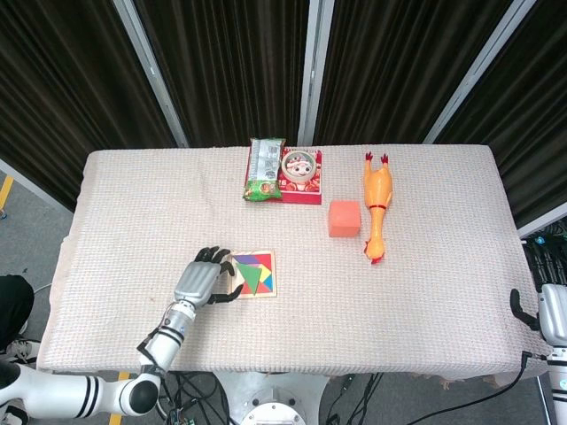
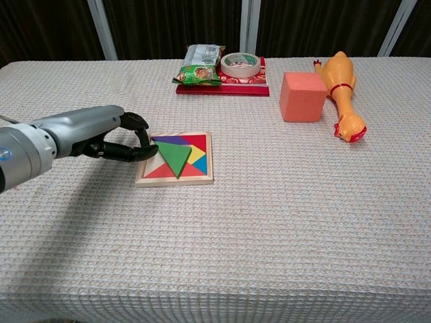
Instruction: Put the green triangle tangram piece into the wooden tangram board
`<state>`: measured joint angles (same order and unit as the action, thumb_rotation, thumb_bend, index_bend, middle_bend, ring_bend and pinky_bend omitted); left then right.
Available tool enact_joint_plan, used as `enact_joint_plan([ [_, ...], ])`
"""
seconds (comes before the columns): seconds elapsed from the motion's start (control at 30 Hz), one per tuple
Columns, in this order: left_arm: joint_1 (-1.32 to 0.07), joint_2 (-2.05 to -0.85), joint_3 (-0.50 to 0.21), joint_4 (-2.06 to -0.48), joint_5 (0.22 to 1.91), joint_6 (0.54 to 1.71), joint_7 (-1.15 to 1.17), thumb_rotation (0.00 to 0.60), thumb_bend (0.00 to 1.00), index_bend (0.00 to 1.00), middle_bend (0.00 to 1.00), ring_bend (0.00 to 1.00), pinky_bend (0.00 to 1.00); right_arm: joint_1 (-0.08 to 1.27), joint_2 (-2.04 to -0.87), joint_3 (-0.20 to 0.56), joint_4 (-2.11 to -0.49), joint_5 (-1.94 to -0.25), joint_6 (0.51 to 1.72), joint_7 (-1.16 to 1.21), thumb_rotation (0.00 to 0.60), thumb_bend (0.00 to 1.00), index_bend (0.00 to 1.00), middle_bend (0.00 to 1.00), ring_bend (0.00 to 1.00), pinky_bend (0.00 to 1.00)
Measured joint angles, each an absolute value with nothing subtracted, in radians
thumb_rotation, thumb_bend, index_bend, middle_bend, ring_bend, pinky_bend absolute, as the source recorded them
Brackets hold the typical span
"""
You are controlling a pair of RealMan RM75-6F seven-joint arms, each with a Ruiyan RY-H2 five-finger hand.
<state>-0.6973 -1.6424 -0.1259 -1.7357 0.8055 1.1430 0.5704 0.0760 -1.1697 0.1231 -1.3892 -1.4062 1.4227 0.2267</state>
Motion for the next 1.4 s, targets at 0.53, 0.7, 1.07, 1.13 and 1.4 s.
enact_joint_plan([
  [0.53, -0.719, -1.669, -0.149, -1.697, 0.798, 1.118, 0.565, 0.214, 0.30, 0.38, 0.08, 0.00, 0.00, 0.076, -1.174, 0.120, -1.378, -1.402, 1.416, 0.233, 0.600, 0.43, 0.00, 0.00, 0.00, 0.00],
  [0.7, -0.724, -1.675, -0.152, -1.689, 0.798, 1.116, 0.568, 0.208, 0.30, 0.38, 0.08, 0.00, 0.00, 0.076, -1.176, 0.119, -1.374, -1.400, 1.412, 0.234, 0.600, 0.43, 0.00, 0.00, 0.00, 0.00],
  [1.07, -0.728, -1.680, -0.164, -1.684, 0.802, 1.132, 0.570, 0.212, 0.30, 0.34, 0.08, 0.00, 0.00, 0.074, -1.177, 0.119, -1.365, -1.397, 1.415, 0.243, 0.600, 0.43, 0.00, 0.00, 0.00, 0.00],
  [1.13, -0.726, -1.674, -0.169, -1.697, 0.816, 1.145, 0.567, 0.210, 0.30, 0.34, 0.08, 0.00, 0.00, 0.074, -1.178, 0.120, -1.363, -1.397, 1.414, 0.244, 0.600, 0.43, 0.00, 0.00, 0.00, 0.00],
  [1.4, -0.730, -1.655, -0.160, -1.790, 0.854, 1.150, 0.577, 0.212, 0.30, 0.34, 0.08, 0.00, 0.00, 0.079, -1.180, 0.120, -1.363, -1.403, 1.412, 0.248, 0.600, 0.43, 0.00, 0.00, 0.00, 0.00],
])
